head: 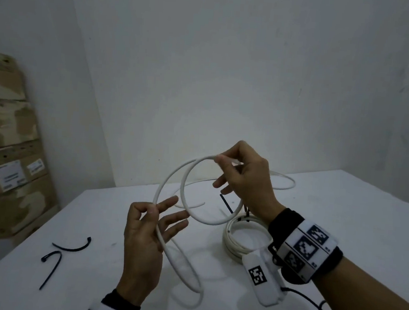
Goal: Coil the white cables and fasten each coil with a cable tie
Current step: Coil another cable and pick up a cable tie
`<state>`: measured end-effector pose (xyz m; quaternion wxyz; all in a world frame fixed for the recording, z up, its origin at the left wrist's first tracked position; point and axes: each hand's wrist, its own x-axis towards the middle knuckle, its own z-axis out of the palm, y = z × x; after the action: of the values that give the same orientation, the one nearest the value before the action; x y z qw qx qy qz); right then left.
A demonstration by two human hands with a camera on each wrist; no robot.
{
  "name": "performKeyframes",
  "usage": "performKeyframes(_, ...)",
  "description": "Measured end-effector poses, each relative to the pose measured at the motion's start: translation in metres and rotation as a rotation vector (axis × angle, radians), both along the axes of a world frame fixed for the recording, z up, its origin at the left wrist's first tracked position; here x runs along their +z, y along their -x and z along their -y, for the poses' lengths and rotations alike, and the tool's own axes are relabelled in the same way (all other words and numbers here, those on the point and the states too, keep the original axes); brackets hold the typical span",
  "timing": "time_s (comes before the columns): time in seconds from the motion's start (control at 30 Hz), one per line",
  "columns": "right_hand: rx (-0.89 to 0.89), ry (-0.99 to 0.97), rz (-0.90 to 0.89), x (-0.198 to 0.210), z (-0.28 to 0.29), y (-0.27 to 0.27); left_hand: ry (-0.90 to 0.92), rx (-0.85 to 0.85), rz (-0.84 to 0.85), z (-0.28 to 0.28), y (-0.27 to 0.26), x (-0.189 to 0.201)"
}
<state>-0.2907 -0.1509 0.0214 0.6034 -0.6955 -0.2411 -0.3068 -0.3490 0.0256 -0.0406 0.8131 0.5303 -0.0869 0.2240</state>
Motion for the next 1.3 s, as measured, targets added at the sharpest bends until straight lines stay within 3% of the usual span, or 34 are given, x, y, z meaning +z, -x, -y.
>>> performKeyframes(0.07,0.006,-0.046,-0.011,0.001,0.004,-0.003,0.011,-0.043,-0.022,-0.002,0.0,-0.007)
performKeyframes(0.13,-0.045,0.035,0.033,-0.001,0.007,-0.007,-0.036,-0.079,-0.068,-0.008,-0.004,-0.011)
performKeyframes(0.23,-0.13,0.124,0.103,-0.006,0.008,-0.012,-0.383,-0.076,-0.19,-0.025,-0.017,0.007)
performKeyframes(0.37,-0.102,0.183,0.131,-0.007,0.008,-0.015,-0.792,0.032,-0.178,-0.041,-0.036,0.068)
performKeyframes(0.53,-0.075,0.242,0.205,-0.003,-0.004,-0.013,-1.149,-0.215,-0.275,-0.014,-0.048,0.116)
performKeyframes(0.67,-0.093,0.102,0.145,-0.004,-0.004,-0.015,-0.881,-0.273,-0.21,0.001,-0.045,0.101)
performKeyframes(0.8,-0.008,-0.084,-0.094,-0.013,-0.013,-0.009,-0.514,-0.188,-0.099,0.012,-0.045,0.075)
performKeyframes(0.87,0.057,-0.128,-0.154,-0.019,-0.018,-0.007,-0.42,-0.119,-0.092,0.018,-0.046,0.066)
performKeyframes(1.03,0.318,-0.252,-0.286,-0.017,-0.013,-0.008,-0.424,-0.01,0.001,0.015,-0.044,0.053)
performKeyframes(1.13,0.384,-0.25,-0.307,-0.011,-0.012,-0.008,-0.473,0.067,0.095,0.014,-0.043,0.048)
performKeyframes(1.3,0.535,-0.282,-0.448,-0.006,-0.01,-0.01,-0.323,0.087,0.033,0.008,-0.047,0.049)
